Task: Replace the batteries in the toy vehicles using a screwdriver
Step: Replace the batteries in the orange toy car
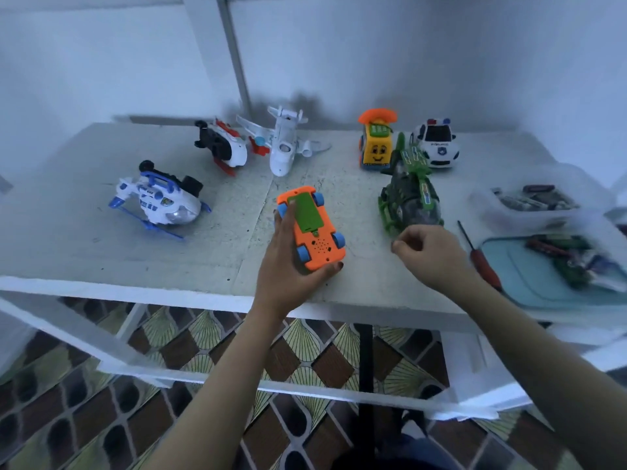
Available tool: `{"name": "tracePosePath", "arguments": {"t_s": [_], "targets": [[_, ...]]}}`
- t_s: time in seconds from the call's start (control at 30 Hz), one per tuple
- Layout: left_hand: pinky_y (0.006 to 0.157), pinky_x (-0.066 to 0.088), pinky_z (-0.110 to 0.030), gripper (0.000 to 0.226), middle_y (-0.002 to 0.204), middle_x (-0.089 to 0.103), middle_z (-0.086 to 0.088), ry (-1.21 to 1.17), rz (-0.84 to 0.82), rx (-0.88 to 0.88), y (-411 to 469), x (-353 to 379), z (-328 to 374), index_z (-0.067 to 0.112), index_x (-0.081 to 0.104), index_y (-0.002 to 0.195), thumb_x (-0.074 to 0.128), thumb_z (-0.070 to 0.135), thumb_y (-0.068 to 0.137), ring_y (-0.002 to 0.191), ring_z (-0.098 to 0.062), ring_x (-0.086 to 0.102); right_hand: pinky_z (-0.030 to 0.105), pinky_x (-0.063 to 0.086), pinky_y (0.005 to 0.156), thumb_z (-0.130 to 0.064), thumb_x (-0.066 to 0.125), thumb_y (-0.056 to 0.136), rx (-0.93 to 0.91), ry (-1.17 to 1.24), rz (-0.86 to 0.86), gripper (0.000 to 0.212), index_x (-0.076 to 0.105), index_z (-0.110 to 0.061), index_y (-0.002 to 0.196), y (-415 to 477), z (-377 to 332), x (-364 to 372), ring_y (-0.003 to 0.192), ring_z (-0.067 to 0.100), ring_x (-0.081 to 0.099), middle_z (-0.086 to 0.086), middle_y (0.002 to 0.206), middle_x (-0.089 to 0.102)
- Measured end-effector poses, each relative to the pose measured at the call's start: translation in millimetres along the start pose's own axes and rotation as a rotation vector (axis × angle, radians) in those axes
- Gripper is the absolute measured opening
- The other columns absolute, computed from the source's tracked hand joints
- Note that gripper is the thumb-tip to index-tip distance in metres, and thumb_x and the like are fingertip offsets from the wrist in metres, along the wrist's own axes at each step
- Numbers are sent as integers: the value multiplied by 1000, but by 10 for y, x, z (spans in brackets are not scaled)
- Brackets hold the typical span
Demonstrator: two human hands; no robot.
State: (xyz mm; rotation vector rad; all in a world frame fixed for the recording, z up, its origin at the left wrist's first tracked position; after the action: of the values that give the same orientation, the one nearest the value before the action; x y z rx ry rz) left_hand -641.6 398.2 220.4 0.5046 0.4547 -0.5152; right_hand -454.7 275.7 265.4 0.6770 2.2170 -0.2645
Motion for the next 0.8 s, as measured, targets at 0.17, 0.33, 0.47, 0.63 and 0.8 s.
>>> {"name": "tracePosePath", "arguments": {"t_s": [0.17, 0.33, 0.47, 0.63, 0.8], "targets": [[86, 54, -47, 101, 141, 49, 10, -82, -13, 36, -13, 79, 106, 38, 11, 153, 72, 53, 74, 123, -15, 55, 32, 40, 60, -28, 54, 91, 117, -428, 123, 26, 54, -4, 83, -63, 343, -350, 73, 28, 52, 9, 79, 53], [85, 55, -39, 88, 135, 54, 15, -109, -23, 59, 23, 165, 281, 58, 15, 142, 73, 50, 75, 116, -8, 59, 33, 41, 65, -45, 56, 91, 382, -577, 7, 41, 40, -7, 93, -109, 711, -494, 83, 30, 53, 10, 87, 48], [86, 54, -47, 86, 140, 50, 11, -128, -66, 110, 68, 269, 349, 50, 19, 144, 74, 43, 78, 119, -12, 58, 33, 39, 66, -27, 54, 91, 415, -481, 34, 26, 43, -4, 97, -137, 751, -527, 90, 32, 58, 10, 90, 51], [89, 53, -50, 104, 143, 48, 5, -110, -97, 57, 106, 368, 223, 38, 8, 153, 74, 54, 74, 125, -18, 54, 28, 40, 59, -18, 52, 88, 399, -524, 129, 20, 51, -6, 71, -170, 672, -653, 56, 18, 40, 4, 64, 44], [93, 50, -54, 103, 141, 50, 0, -202, -110, 27, 89, 400, 152, 32, 11, 154, 76, 49, 76, 124, -23, 55, 27, 27, 50, -22, 43, 96, 316, -358, 305, 33, 44, -4, 69, -130, 655, -753, 55, 23, 43, 8, 62, 44]]}}
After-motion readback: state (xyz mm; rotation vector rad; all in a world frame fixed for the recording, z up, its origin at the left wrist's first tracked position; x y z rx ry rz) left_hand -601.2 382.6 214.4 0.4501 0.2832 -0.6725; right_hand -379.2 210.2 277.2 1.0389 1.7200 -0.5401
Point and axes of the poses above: each hand's wrist, its own y-axis towards the middle knuckle, its own x-axis out of the palm, z = x × y, the point moved 6 cm from there along y, towards the middle knuckle
